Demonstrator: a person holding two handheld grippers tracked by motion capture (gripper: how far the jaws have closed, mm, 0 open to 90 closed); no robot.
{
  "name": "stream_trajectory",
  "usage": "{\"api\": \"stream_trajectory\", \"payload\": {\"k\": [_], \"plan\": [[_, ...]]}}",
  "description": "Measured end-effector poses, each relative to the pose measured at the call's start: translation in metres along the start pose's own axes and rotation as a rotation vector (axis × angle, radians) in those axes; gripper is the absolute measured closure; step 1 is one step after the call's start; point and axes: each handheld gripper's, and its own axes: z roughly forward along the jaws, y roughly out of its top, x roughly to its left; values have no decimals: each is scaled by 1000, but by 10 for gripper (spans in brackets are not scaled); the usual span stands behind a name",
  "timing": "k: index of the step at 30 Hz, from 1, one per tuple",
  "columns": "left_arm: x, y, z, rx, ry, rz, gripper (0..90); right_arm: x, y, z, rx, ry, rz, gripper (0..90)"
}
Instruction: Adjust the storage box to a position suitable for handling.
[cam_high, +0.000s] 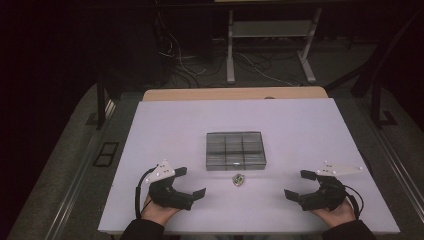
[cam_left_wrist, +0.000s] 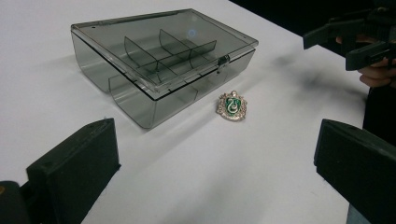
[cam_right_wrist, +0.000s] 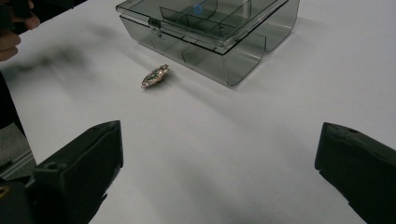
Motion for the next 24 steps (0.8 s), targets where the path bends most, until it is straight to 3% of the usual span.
{"api": "stream_trajectory", "payload": {"k": [14, 24], "plan": [[5, 20, 3, 11, -16, 15, 0, 0, 0, 2, 9, 6, -4, 9], [9, 29, 12, 45, -32, 21, 0, 0, 0, 3, 12, 7, -1, 8]]}}
